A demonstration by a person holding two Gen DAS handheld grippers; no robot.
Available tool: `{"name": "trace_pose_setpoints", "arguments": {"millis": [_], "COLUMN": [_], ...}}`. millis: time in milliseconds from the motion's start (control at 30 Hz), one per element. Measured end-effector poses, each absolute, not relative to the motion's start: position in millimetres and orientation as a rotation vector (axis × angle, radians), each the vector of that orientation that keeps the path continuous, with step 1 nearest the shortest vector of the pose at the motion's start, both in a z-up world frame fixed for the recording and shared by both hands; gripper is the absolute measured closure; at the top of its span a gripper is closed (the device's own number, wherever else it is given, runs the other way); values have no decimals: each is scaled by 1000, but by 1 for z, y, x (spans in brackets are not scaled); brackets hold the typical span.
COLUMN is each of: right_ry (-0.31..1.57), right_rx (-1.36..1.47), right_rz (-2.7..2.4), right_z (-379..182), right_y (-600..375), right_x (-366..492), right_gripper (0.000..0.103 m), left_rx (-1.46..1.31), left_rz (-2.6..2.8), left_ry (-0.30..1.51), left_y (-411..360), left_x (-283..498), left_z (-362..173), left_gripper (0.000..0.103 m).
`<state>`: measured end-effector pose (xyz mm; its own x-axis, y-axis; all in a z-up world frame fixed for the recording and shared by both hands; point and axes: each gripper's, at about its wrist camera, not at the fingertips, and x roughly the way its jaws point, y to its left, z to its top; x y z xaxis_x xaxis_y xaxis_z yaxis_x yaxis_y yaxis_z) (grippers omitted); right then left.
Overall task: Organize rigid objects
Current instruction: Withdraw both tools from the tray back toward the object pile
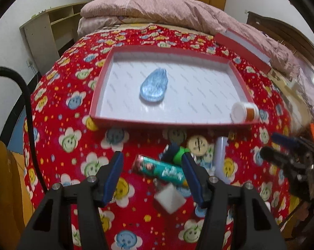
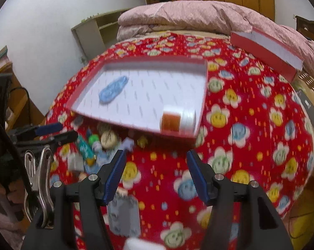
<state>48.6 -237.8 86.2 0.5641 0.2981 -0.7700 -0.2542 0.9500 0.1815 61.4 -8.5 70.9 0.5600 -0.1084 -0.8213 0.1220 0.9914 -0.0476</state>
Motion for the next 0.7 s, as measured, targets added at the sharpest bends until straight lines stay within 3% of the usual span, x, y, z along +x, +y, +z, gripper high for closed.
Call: {"name": "trace_pose_setpoints", "arguments": {"millis": [700], "right_ry": [973], "right_rx": [82], "right_rz": [367], "right_z": [59], "right_y": [-238], "right_x": [-7], "right_gripper": [41], "left_rx": [14], "left_rz": [-181], "left_ry": [1002], "left_y": [-24], "left_x": [33], "left_z": [59], "left_gripper": [42]}}
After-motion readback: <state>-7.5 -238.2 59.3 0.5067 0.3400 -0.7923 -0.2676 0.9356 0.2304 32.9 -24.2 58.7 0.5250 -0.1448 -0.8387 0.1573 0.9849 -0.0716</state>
